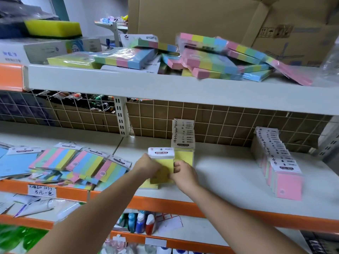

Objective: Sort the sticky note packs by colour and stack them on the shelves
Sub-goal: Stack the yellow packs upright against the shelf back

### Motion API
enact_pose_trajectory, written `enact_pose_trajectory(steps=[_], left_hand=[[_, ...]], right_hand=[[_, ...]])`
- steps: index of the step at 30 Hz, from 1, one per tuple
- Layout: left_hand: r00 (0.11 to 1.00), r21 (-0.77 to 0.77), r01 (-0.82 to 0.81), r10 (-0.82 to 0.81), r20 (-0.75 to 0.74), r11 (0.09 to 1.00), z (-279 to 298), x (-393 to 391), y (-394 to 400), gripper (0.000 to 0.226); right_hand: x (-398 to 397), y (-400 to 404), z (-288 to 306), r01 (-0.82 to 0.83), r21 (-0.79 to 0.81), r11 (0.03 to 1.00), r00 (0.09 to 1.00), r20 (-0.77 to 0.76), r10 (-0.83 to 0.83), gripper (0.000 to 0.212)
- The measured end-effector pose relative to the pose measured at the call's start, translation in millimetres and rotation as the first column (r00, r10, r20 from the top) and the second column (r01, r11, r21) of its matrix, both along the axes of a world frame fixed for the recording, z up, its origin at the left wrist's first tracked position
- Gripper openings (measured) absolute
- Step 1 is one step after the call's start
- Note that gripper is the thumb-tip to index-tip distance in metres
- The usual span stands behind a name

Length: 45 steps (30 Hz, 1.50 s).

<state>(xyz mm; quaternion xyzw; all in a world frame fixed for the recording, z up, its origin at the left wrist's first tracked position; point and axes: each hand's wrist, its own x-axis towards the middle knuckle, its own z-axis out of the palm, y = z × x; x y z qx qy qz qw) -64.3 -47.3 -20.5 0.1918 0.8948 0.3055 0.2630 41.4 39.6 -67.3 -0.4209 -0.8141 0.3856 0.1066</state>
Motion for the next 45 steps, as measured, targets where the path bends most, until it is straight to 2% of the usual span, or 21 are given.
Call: enact_pose_trajectory(steps=[2,5,13,17,21,26,29,35,45], left_hand=[[0.997,0.079,0.053,-0.049,-0.055,0.996,-5,7,9,0.022],[0.981,0.110,0.123,-0.105,-0.163,0.986,-10,18,24,0.024],[0.960,0.200,0.221,-0.177,-0.216,0.954,-36,34,40,0.015],[0.939,0.035,0.247,-0.230,-0.255,0.968,-42,27,40,0.027],[0.921,-0.107,0.244,-0.265,-0.285,0.964,-46,22,43,0.028],[0.907,-0.156,0.253,-0.290,-0.305,0.955,-50,16,47,0.030],[0.899,-0.192,0.262,-0.311,-0.307,0.946,-55,14,49,0.028],[0.861,-0.305,0.307,-0.400,-0.314,0.901,-58,13,55,0.032],[0.875,-0.328,0.313,-0.405,-0.264,0.891,-54,9,59,0.029]], right_hand=[[10,10,4,0.023,0.062,0.998,1.000,-0.009,-0.023,0.026],[20,22,5,0.067,0.143,0.987,0.998,0.000,-0.068,0.024],[33,41,-4,0.073,0.234,0.970,0.991,0.094,-0.097,0.033],[31,43,-8,0.074,0.244,0.967,0.989,0.103,-0.102,0.036],[25,45,-11,0.080,0.258,0.963,0.986,0.122,-0.114,0.035],[20,49,-10,0.095,0.258,0.961,0.977,0.163,-0.140,0.033],[19,53,-13,0.115,0.231,0.966,0.968,0.191,-0.162,0.039],[16,60,-17,0.044,0.209,0.977,0.964,0.247,-0.096,0.031],[15,67,-15,0.028,0.156,0.987,0.960,0.269,-0.070,0.033]])
